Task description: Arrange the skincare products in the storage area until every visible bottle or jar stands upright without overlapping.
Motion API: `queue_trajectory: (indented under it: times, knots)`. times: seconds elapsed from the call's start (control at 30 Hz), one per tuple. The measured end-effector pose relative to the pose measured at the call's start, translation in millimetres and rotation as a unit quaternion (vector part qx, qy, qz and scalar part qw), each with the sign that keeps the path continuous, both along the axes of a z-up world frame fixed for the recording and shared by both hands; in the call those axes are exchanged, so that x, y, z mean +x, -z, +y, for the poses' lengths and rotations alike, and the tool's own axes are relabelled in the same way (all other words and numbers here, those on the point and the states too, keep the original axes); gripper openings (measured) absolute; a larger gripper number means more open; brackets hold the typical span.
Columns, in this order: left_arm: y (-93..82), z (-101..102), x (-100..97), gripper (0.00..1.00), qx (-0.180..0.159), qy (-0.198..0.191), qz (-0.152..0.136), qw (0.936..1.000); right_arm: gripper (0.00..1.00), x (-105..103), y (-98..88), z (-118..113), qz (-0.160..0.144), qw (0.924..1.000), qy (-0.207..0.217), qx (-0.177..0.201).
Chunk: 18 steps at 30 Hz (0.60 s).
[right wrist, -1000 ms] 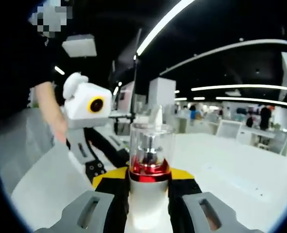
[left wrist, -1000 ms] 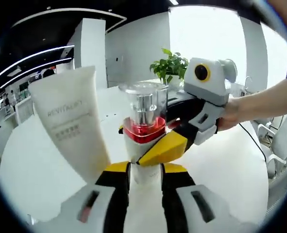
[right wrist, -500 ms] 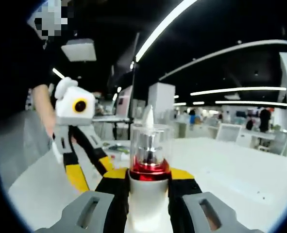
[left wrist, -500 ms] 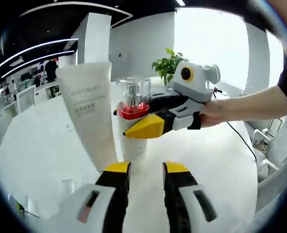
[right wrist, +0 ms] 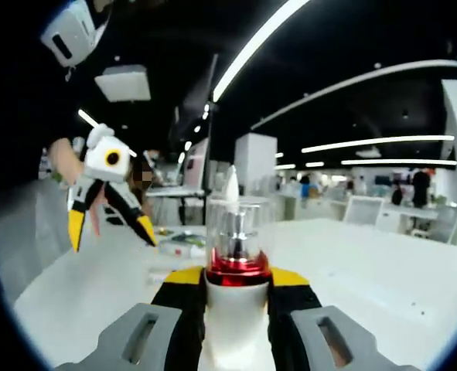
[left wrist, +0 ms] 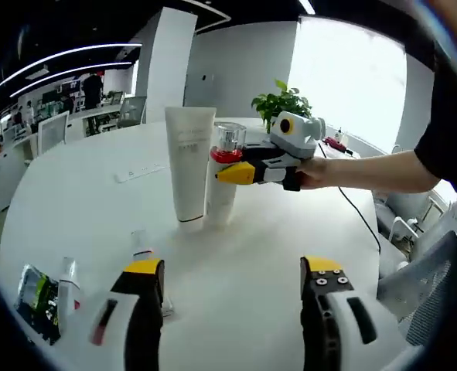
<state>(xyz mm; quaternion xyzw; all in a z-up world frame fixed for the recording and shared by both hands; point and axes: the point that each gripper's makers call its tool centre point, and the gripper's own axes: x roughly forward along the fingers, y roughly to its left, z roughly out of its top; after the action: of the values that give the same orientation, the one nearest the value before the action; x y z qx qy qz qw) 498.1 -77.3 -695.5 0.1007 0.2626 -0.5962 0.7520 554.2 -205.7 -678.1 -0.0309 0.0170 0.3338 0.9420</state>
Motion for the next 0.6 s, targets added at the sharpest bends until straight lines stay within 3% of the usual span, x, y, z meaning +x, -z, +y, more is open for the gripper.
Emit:
queue_trajectory:
  times: [0.4, 0.43, 0.6]
  knots:
    - [-3.0, 22, 11.5, 0.80, 0.005, -0.037, 0.008, 0.9993, 0.24, 3, -0.1, -1, 0.005, 0.9998, -0.018, 0.000]
    - [0.4, 29, 11.3, 0.89, 0.006, -0.047, 0.025, 0.9986, 0.24, 3, 0.5, 0, 0.010, 0.9997, -0.022, -0.007]
    - [3.3, 34, 5.9, 0.99, 0.011, -0.044, 0.040, 0.9982, 0.24, 2, 1.9, 0, 0.013, 0.9998, -0.018, 0.000]
